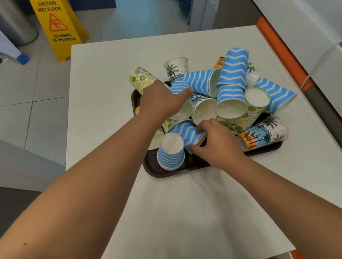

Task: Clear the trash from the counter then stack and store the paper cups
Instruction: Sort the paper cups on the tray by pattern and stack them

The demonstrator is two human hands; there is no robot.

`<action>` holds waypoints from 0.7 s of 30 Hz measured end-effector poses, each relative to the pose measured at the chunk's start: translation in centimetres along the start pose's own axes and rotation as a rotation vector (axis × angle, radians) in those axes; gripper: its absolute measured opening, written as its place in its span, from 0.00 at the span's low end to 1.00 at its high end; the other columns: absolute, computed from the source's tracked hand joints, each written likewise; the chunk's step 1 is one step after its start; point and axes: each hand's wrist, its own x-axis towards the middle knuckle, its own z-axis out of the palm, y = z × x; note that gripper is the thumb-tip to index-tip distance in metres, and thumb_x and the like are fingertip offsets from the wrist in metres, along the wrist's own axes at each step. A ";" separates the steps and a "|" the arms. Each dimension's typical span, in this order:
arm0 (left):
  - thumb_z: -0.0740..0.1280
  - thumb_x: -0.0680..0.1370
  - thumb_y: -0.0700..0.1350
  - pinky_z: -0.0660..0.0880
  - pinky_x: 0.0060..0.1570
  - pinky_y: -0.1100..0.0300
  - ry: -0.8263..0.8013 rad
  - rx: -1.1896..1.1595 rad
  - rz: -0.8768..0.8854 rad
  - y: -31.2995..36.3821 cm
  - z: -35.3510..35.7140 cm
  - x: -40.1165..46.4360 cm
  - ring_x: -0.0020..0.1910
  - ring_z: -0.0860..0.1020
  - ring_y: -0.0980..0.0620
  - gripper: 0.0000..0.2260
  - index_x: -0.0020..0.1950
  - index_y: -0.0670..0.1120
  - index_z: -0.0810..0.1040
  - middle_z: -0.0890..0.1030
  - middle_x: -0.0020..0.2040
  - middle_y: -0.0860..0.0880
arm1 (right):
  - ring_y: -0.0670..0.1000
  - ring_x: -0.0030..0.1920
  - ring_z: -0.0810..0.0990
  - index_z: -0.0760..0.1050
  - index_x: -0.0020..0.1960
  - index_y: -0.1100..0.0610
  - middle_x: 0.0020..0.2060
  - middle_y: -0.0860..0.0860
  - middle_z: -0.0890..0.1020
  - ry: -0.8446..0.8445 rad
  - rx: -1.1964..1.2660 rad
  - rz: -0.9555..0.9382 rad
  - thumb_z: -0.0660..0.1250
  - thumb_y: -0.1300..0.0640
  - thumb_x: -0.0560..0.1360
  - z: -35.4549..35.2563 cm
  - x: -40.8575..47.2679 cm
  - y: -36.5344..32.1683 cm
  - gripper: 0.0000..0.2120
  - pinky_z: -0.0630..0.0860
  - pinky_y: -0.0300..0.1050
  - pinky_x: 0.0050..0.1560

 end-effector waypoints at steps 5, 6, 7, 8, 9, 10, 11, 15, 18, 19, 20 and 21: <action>0.71 0.69 0.64 0.67 0.36 0.57 -0.074 -0.018 -0.034 -0.1 -1.1 -0.7 0.48 0.77 0.45 0.24 0.48 0.45 0.73 0.74 0.41 0.47 | 0.54 0.54 0.73 0.70 0.56 0.55 0.52 0.51 0.73 -0.066 -0.048 0.007 0.73 0.48 0.66 -0.6 -0.5 1.3 0.23 0.64 0.45 0.41; 0.71 0.69 0.63 0.69 0.40 0.57 -0.088 -0.033 -0.048 -0.2 -1.3 -0.9 0.47 0.75 0.47 0.23 0.47 0.46 0.72 0.74 0.43 0.49 | 0.55 0.55 0.72 0.69 0.57 0.55 0.53 0.52 0.73 -0.081 -0.065 0.002 0.73 0.48 0.64 -0.6 -0.6 1.6 0.25 0.66 0.46 0.42; 0.72 0.69 0.62 0.70 0.43 0.55 -0.099 -0.054 -0.058 -0.3 -1.4 -1.1 0.46 0.74 0.49 0.21 0.44 0.47 0.71 0.73 0.42 0.50 | 0.56 0.56 0.72 0.68 0.59 0.54 0.54 0.52 0.72 -0.097 -0.090 0.001 0.73 0.47 0.63 -0.6 -0.7 1.9 0.28 0.69 0.48 0.45; 0.72 0.69 0.61 0.71 0.44 0.54 -0.107 -0.084 -0.066 -0.4 -1.5 -1.4 0.44 0.73 0.49 0.19 0.40 0.48 0.69 0.72 0.39 0.51 | 0.56 0.58 0.71 0.68 0.61 0.53 0.56 0.52 0.72 -0.107 -0.120 0.004 0.73 0.46 0.62 -0.6 -0.8 2.1 0.31 0.72 0.51 0.49; 0.73 0.69 0.60 0.72 0.44 0.53 -0.110 -0.129 -0.074 -0.6 -1.6 -1.7 0.43 0.73 0.49 0.19 0.37 0.49 0.67 0.70 0.37 0.51 | 0.56 0.59 0.70 0.68 0.63 0.52 0.58 0.52 0.71 -0.114 -0.142 0.012 0.72 0.44 0.61 -0.5 -0.9 2.2 0.33 0.73 0.53 0.52; 0.73 0.68 0.59 0.71 0.42 0.53 -0.110 -0.185 -0.079 -0.8 -1.7 -2.0 0.42 0.72 0.49 0.19 0.36 0.50 0.65 0.69 0.37 0.51 | 0.56 0.61 0.70 0.68 0.64 0.52 0.60 0.53 0.71 -0.114 -0.147 0.011 0.73 0.43 0.61 -0.5 -1.0 2.2 0.35 0.73 0.53 0.55; 0.74 0.68 0.58 0.70 0.41 0.53 -0.102 -0.246 -0.082 -1.0 -1.7 -2.3 0.42 0.72 0.49 0.18 0.37 0.51 0.67 0.70 0.39 0.50 | 0.56 0.61 0.70 0.68 0.65 0.52 0.61 0.52 0.71 -0.109 -0.143 0.005 0.73 0.42 0.61 -0.3 -1.0 2.2 0.35 0.73 0.52 0.56; 0.73 0.66 0.57 0.71 0.38 0.59 -0.068 -0.424 -0.087 -1.6 -1.9 -3.6 0.44 0.77 0.51 0.22 0.55 0.47 0.78 0.78 0.47 0.51 | 0.56 0.62 0.72 0.66 0.68 0.52 0.62 0.51 0.73 -0.120 -0.208 -0.029 0.72 0.43 0.66 0.5 -1.1 2.3 0.35 0.69 0.49 0.54; 0.70 0.64 0.57 0.73 0.40 0.58 -0.012 -0.476 -0.024 -2.1 -2.2 -4.9 0.43 0.78 0.53 0.21 0.53 0.50 0.80 0.80 0.44 0.54 | 0.57 0.58 0.74 0.68 0.66 0.53 0.58 0.53 0.76 -0.088 -0.193 -0.041 0.72 0.44 0.64 0.3 -1.3 2.8 0.33 0.70 0.49 0.52; 0.70 0.64 0.56 0.75 0.43 0.58 0.011 -0.482 -0.005 -2.4 -2.4 -5.4 0.44 0.79 0.54 0.21 0.55 0.51 0.79 0.80 0.46 0.55 | 0.57 0.57 0.74 0.69 0.64 0.53 0.57 0.52 0.76 -0.067 -0.159 -0.046 0.72 0.44 0.63 0.1 -1.4 3.0 0.33 0.70 0.50 0.51; 0.70 0.64 0.56 0.76 0.45 0.58 0.037 -0.489 0.013 -2.7 -2.5 -5.8 0.45 0.79 0.55 0.22 0.57 0.51 0.78 0.80 0.48 0.56 | 0.57 0.55 0.75 0.70 0.63 0.53 0.55 0.52 0.77 -0.040 -0.114 -0.050 0.72 0.44 0.62 -0.3 -1.6 3.1 0.32 0.70 0.49 0.49; 0.70 0.64 0.55 0.77 0.46 0.59 0.067 -0.501 0.036 -2.9 -2.6 -6.4 0.44 0.80 0.56 0.23 0.58 0.51 0.77 0.80 0.49 0.57 | 0.56 0.54 0.75 0.71 0.61 0.52 0.54 0.51 0.77 -0.013 -0.060 -0.048 0.73 0.44 0.61 -0.7 -1.8 3.0 0.32 0.70 0.48 0.47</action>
